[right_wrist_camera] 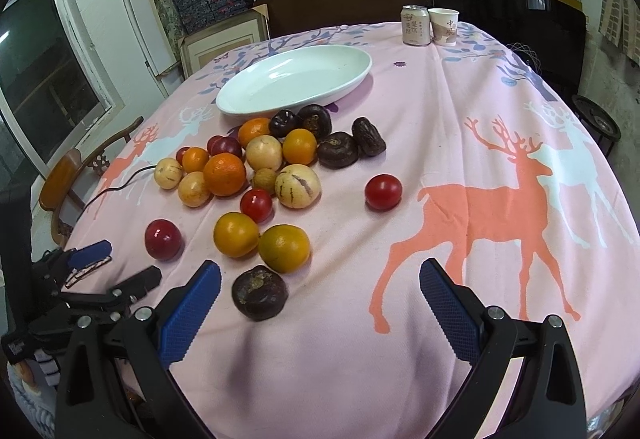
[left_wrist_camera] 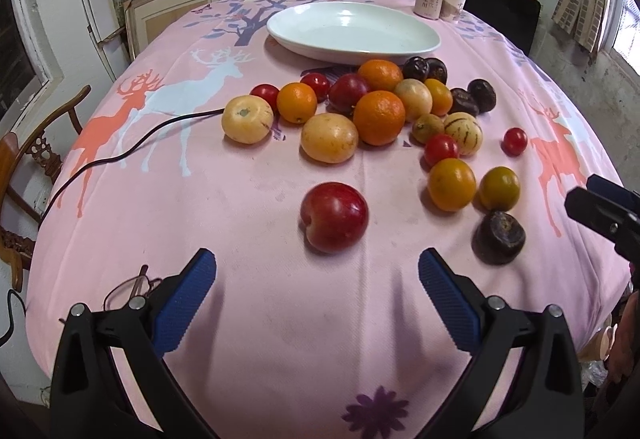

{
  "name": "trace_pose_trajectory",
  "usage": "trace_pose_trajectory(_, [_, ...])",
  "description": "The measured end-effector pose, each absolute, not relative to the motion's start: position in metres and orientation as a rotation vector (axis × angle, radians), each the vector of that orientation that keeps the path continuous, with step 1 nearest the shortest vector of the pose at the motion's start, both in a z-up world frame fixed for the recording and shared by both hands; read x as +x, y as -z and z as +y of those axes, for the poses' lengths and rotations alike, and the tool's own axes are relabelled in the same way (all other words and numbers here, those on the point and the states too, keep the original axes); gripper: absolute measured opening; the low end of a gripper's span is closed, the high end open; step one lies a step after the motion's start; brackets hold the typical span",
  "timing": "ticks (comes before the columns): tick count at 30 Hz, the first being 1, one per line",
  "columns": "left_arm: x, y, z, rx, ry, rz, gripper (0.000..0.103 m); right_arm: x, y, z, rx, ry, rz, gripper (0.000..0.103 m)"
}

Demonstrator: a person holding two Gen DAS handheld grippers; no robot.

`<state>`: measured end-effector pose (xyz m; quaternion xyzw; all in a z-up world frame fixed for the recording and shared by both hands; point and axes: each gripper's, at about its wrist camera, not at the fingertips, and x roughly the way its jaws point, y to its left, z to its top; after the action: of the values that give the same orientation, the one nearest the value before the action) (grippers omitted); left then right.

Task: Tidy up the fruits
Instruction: 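Grasp the red apple with the left tool while the right tool grasps a dark plum, then carry the red apple and dark plum to the white plate and release both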

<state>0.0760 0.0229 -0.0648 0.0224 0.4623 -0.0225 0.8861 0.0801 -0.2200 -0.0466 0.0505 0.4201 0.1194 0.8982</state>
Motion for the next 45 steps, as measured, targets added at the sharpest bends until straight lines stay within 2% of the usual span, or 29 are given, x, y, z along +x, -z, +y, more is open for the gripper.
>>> trace_pose_trajectory(5, [0.089, 0.07, 0.031, 0.036, 0.045, 0.964, 0.099, 0.078, 0.053, -0.218, 0.045, -0.244, 0.854, 0.1])
trace_pose_trajectory(6, [0.091, 0.071, 0.031, 0.039, 0.05, 0.959, 0.095, 0.076, 0.054, -0.217, 0.023, -0.241, 0.843, 0.1])
trace_pose_trajectory(7, [0.093, 0.071, 0.031, 0.045, 0.053, 0.955, 0.083, 0.075, 0.054, -0.216, 0.009, -0.239, 0.837, 0.1])
trace_pose_trajectory(10, [0.101, 0.079, 0.027, 0.043, 0.104, 0.995, 0.061, 0.073, 0.057, -0.215, -0.008, -0.268, 0.834, 0.1])
trace_pose_trajectory(15, [0.104, 0.086, 0.024, 0.025, 0.119, 0.986, 0.059, 0.07, 0.059, -0.21, -0.012, -0.3, 0.825, 0.1])
trace_pose_trajectory(17, [0.106, 0.085, 0.022, 0.031, 0.117, 0.962, 0.051, 0.068, 0.06, -0.205, -0.009, -0.323, 0.818, 0.099])
trace_pose_trajectory(19, [0.106, 0.086, 0.019, 0.039, 0.129, 0.958, 0.045, 0.067, 0.061, -0.199, -0.025, -0.33, 0.813, 0.09])
trace_pose_trajectory(21, [0.105, 0.088, 0.016, 0.046, 0.14, 0.958, 0.043, 0.067, 0.062, -0.191, -0.043, -0.345, 0.812, 0.083])
trace_pose_trajectory(26, [0.1, 0.09, 0.012, 0.085, 0.138, 0.926, 0.043, 0.072, 0.072, -0.174, -0.072, -0.374, 0.849, 0.078])
trace_pose_trajectory(29, [0.1, 0.09, 0.016, 0.062, 0.151, 0.928, 0.043, 0.073, 0.077, -0.163, -0.103, -0.385, 0.86, 0.069])
trace_pose_trajectory(33, [0.099, 0.09, 0.016, 0.069, 0.152, 0.924, 0.043, 0.079, 0.091, -0.157, -0.113, -0.378, 0.912, 0.052])
trace_pose_trajectory(39, [0.097, 0.091, 0.014, 0.096, 0.161, 0.915, 0.043, 0.076, 0.094, -0.156, -0.145, -0.373, 0.888, 0.05])
trace_pose_trajectory(41, [0.097, 0.091, 0.014, 0.093, 0.161, 0.914, 0.043, 0.074, 0.093, -0.158, -0.132, -0.381, 0.879, 0.041])
trace_pose_trajectory(45, [0.097, 0.089, 0.018, 0.068, 0.17, 0.914, 0.041, 0.074, 0.085, -0.169, -0.09, -0.393, 0.858, 0.041])
